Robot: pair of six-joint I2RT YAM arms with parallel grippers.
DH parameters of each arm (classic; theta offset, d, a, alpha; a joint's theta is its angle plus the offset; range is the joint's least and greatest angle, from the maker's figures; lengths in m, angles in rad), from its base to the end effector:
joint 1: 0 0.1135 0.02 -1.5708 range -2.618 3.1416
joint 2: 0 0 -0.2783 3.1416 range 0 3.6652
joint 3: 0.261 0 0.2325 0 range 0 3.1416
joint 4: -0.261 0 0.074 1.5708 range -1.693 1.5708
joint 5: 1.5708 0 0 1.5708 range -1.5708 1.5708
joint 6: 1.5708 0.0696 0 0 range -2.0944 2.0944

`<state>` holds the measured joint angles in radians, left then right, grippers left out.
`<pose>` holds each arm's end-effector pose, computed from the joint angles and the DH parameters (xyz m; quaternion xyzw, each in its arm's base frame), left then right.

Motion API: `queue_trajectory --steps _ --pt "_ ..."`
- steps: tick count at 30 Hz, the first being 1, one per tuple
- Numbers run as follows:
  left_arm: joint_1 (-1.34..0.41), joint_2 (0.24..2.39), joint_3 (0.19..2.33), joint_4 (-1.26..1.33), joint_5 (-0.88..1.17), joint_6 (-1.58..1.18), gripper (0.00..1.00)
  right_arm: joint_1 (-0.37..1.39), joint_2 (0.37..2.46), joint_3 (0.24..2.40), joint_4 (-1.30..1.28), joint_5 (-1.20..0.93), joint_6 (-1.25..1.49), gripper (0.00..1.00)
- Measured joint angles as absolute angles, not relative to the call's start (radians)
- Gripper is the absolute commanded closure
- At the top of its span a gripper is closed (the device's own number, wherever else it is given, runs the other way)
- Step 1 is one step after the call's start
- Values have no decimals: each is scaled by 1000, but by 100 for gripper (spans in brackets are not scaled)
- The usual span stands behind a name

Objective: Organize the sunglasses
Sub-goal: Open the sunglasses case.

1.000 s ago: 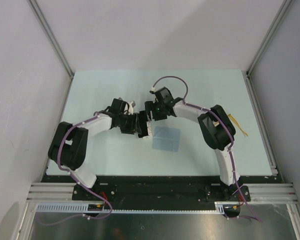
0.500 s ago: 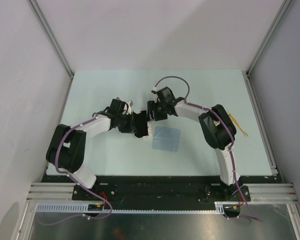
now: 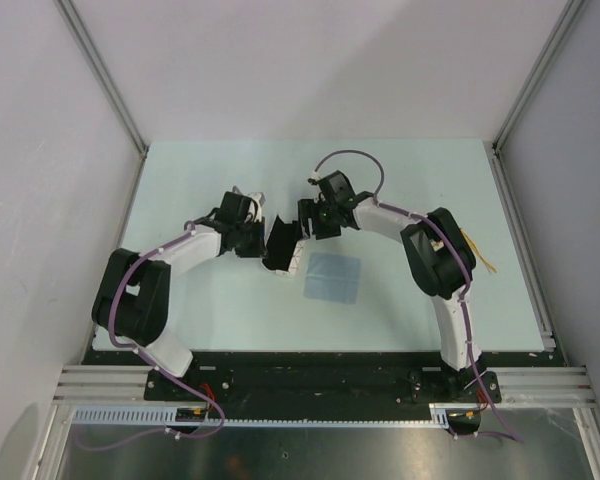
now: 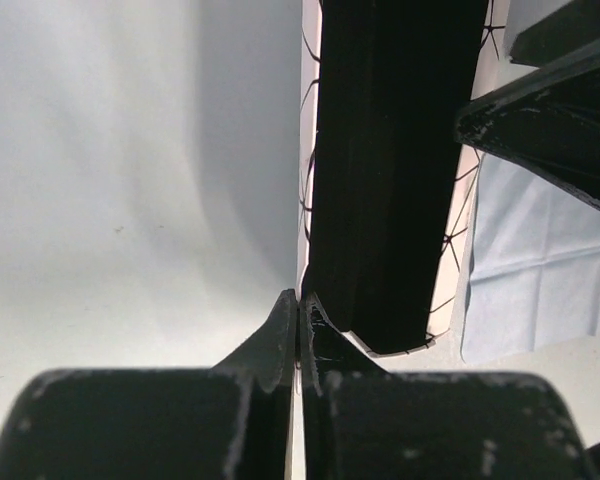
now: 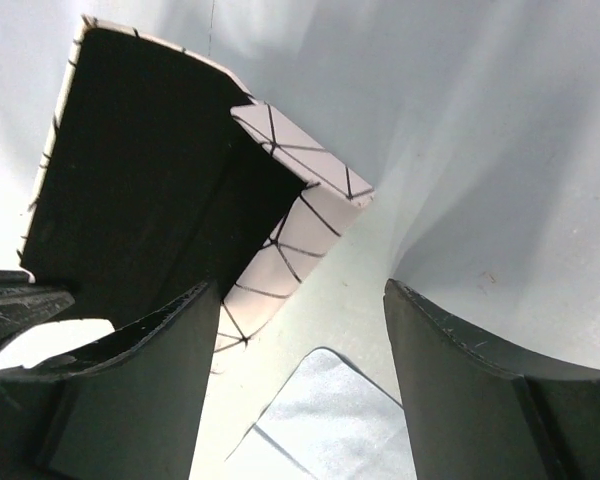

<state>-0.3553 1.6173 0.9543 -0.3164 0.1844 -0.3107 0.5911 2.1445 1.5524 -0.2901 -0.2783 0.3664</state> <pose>0.3015 -0.1255 0.1823 0.0481 0.9517 -0.1781 0.2454 0.3883 0.2836 0.1628 -0.1510 0.9211 0.2699 0.2366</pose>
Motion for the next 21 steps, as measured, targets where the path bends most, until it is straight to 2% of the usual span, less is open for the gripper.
queue_trajectory --steps 4,12,21 --pt "-356 1615 985 -334 136 -284 100 584 2136 1561 -304 -278 364 23" --pt "-356 1605 1023 -360 15 -207 100 566 2074 1568 -318 -274 367 6" --pt "-347 1636 1063 -369 -19 -143 82 519 1971 1567 -340 -270 385 5"
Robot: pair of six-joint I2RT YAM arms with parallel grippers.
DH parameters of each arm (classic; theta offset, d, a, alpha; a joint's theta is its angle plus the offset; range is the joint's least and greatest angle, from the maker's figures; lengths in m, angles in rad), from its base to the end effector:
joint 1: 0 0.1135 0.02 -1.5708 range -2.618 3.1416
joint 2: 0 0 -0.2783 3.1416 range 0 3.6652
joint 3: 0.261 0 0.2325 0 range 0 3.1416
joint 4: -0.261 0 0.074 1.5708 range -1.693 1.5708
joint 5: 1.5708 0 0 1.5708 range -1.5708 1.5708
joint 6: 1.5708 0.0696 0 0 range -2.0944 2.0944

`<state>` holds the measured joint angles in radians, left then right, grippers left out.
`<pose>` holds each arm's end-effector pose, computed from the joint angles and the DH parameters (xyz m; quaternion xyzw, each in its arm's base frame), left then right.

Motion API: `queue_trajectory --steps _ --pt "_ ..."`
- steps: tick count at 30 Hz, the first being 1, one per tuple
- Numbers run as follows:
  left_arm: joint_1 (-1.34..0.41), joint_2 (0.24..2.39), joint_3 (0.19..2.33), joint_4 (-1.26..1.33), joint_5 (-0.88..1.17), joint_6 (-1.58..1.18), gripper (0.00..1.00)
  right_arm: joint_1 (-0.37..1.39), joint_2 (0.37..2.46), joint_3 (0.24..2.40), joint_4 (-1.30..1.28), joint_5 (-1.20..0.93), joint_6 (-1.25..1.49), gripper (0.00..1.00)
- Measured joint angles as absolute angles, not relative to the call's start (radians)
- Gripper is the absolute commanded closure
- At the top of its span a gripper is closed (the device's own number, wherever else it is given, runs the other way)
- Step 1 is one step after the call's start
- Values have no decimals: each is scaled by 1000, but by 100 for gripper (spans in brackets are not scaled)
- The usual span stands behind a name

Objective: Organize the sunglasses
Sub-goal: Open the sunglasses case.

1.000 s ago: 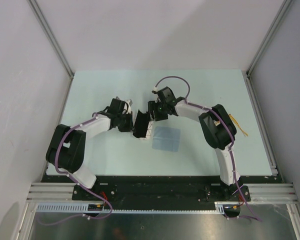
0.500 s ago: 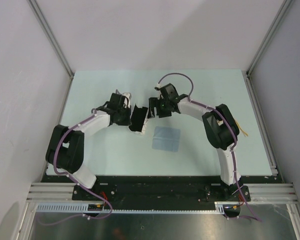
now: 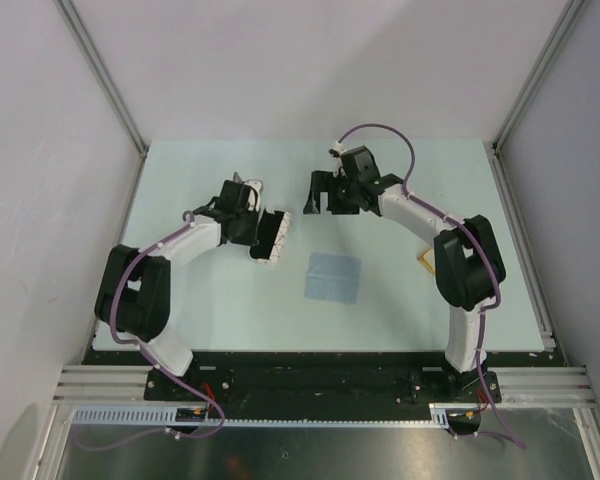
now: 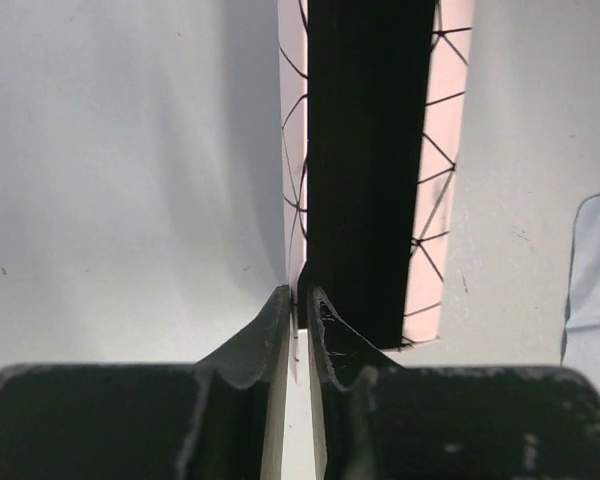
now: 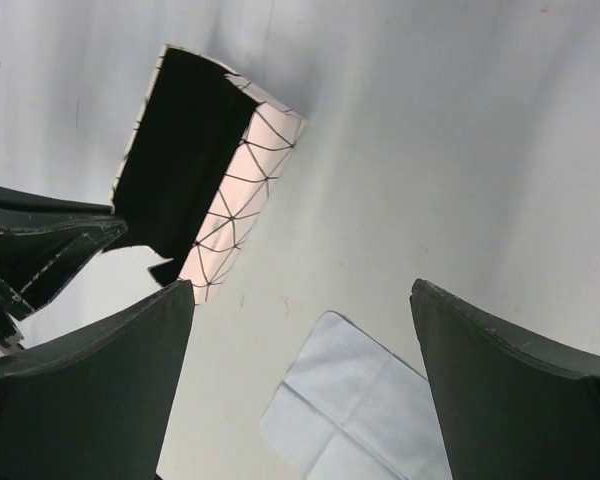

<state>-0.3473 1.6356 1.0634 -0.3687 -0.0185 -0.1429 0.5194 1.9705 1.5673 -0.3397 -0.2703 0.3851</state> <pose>0.3238 -0.1159 0.2040 0.0942 0.9461 -0.0666 0.3026 0.3922 0.2456 0.2415 -0.1149 0.9015 0.2851 0.3046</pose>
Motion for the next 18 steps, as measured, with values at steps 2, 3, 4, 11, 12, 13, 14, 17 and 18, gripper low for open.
queue_trajectory --steps 2,3,4,11,12,13,14,17,18 --pt "-337 1651 1066 -368 -9 -138 79 509 1953 1552 -342 -270 390 6" --pt "-333 1656 1066 -369 -5 -138 77 503 1944 1540 -343 -270 392 6" --pt "-327 1660 1066 -369 -2 -138 77 500 1940 1531 -347 -269 392 6" --pt "-317 1663 1066 -369 3 -139 56 495 1925 1461 -382 -269 400 6" --pt "-317 1662 1066 -369 3 -139 51 495 1925 1457 -389 -268 400 6" --pt "-317 1662 1066 -369 3 -140 47 495 1925 1453 -395 -267 400 6" --pt "-317 1660 1066 -369 3 -139 45 495 1925 1451 -401 -265 400 7" --pt "-317 1644 1066 -370 -1 -140 37 492 1919 1443 -411 -242 400 7" --pt "-317 1632 1066 -372 -6 -140 35 491 1915 1440 -416 -234 400 8"
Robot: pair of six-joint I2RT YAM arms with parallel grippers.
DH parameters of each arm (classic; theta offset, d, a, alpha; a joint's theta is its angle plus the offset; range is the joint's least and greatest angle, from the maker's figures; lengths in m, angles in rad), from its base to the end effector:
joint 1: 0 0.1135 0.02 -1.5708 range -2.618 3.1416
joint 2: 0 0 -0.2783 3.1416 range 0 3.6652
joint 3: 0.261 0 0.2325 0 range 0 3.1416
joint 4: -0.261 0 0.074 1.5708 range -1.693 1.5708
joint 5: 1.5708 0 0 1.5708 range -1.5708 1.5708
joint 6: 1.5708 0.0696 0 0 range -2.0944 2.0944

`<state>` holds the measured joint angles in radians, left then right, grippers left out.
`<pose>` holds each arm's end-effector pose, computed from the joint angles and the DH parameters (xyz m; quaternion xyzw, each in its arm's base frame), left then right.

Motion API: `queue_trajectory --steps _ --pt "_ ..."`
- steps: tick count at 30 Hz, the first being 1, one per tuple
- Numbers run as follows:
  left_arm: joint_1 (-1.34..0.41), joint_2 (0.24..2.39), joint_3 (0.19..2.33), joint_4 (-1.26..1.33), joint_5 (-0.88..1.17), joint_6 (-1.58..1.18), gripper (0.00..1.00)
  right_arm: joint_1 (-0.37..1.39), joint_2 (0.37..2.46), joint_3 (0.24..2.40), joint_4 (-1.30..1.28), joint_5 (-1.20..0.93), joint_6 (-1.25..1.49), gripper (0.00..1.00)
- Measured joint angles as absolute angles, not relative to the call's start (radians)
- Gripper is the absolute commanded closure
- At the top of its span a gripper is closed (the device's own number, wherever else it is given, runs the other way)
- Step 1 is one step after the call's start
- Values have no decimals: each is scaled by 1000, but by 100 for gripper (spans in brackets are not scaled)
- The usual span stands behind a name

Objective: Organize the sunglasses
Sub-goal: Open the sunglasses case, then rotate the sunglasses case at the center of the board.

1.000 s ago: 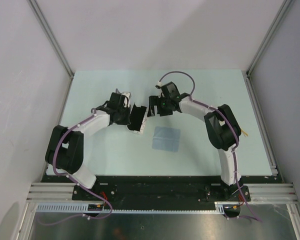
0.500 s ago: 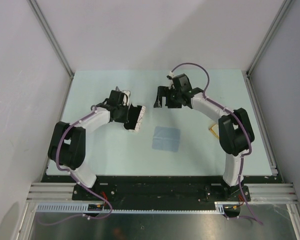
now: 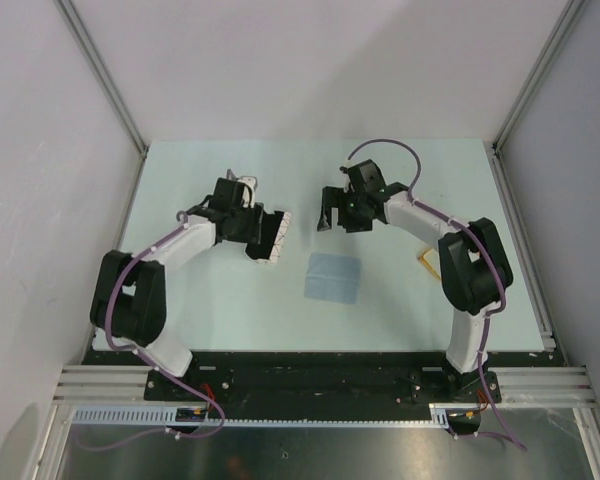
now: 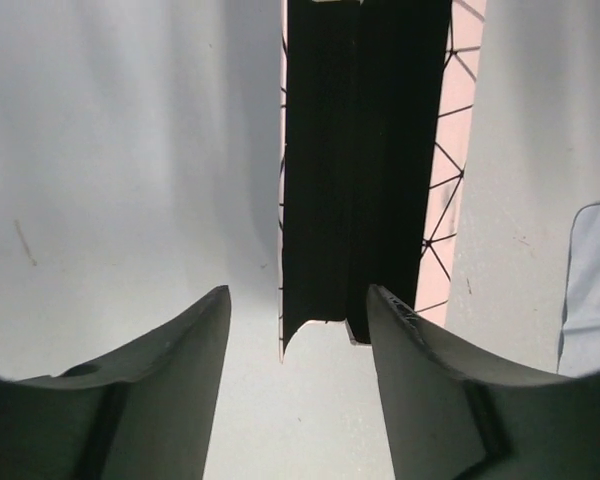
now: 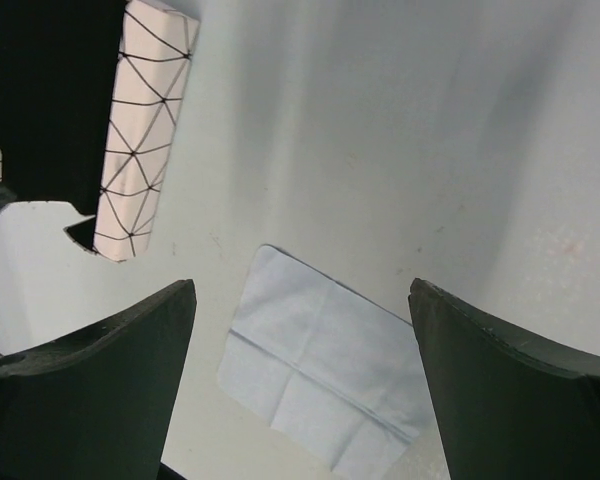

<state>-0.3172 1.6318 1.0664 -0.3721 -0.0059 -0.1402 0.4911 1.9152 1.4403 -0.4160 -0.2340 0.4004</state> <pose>0.3267 -0.1068 0.2058 0.0831 0.9466 -0.0679 0.3039 0.3718 0.2171 0.2159 -0.0813 0.9336 0.2421 0.2514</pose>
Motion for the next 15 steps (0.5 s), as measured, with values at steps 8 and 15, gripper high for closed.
queue_trajectory --steps 8,15 --pt "-317 1477 1072 -384 -38 -142 26 475 1859 1396 -464 -117 403 14" --pt "-327 1422 1087 -374 64 -215 28 472 1840 1359 -480 -70 412 16"
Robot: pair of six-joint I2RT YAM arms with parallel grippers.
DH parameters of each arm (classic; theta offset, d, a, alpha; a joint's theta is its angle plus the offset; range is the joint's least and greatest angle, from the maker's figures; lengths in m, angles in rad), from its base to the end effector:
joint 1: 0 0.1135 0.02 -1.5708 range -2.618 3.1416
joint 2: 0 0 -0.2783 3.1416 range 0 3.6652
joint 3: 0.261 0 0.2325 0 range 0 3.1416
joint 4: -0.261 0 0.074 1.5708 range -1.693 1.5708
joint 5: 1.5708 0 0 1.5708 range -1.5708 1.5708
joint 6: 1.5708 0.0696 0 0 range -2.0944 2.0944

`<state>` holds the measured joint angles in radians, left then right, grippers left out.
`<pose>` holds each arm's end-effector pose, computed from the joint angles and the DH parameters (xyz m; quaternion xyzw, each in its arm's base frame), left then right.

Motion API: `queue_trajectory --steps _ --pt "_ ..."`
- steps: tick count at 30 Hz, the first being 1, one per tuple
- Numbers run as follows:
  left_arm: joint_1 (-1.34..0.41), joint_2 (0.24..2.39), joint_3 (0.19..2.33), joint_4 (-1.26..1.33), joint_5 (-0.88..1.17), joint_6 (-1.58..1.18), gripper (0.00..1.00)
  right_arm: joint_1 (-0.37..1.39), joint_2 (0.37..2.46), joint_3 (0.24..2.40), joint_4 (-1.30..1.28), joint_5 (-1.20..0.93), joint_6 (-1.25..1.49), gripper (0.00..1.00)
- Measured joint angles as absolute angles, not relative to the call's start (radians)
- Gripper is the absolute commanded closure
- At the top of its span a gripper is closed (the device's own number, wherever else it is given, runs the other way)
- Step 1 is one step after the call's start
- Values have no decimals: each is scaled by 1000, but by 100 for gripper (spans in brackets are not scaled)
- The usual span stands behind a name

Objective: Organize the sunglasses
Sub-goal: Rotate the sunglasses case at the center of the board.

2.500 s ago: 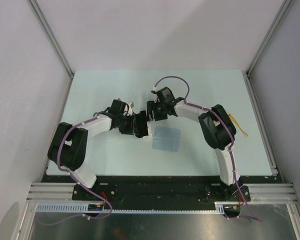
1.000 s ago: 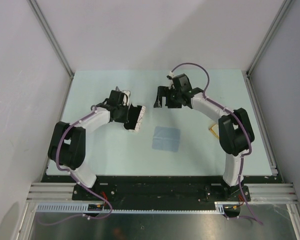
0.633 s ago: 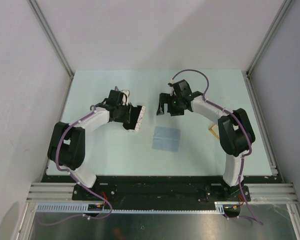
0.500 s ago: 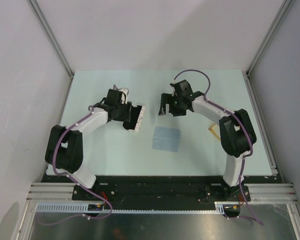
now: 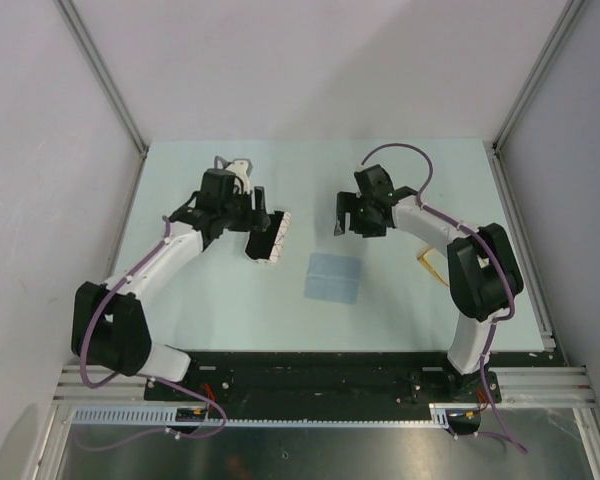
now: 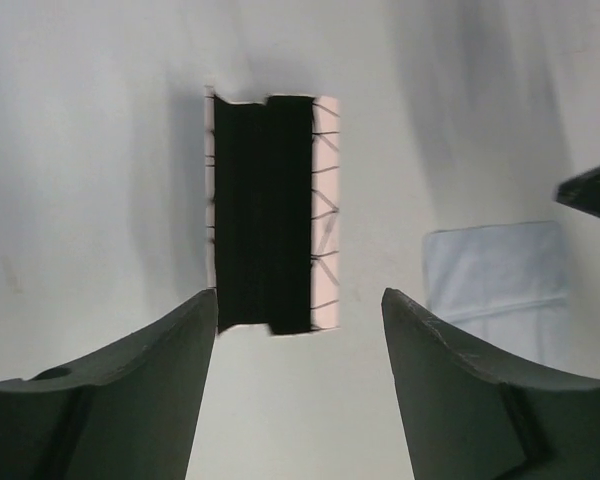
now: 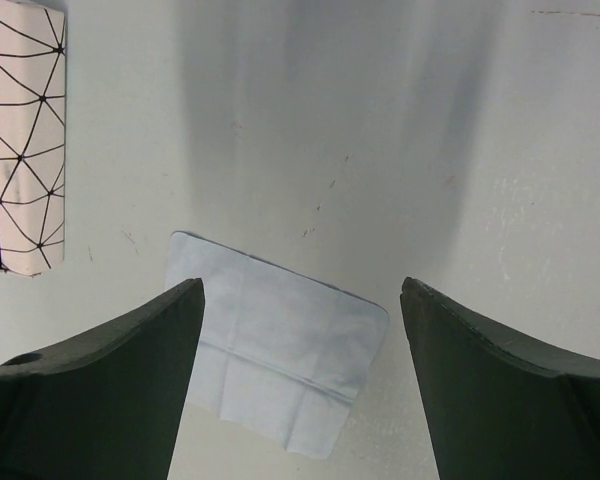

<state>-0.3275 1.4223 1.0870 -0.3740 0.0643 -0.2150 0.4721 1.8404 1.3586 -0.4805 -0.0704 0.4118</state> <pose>0.3011 -0.1070 0.2780 0.0645 0.9060 -0.1400 0.3943 0.3567 0.1876 0.2131 -0.0393 0.9527 0.1584 0.2563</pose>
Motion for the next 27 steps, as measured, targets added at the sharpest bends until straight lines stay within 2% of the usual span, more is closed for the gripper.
queue_trajectory --steps 4,8,12,18,27 --pt "-408 1464 1089 -337 73 -265 28 474 1840 1356 -480 -68 416 17" --pt "-468 1609 1153 -306 62 -289 30 474 1840 1355 -480 -68 417 18" --pt "-468 1733 1203 -292 47 -290 31 474 1834 1342 -477 -68 417 18" --pt "-464 1778 1208 -294 15 -300 31 472 1804 1311 -477 -68 418 18" --pt "-464 1862 1254 -295 2 -331 42 451 1787 1283 -473 -68 418 18"
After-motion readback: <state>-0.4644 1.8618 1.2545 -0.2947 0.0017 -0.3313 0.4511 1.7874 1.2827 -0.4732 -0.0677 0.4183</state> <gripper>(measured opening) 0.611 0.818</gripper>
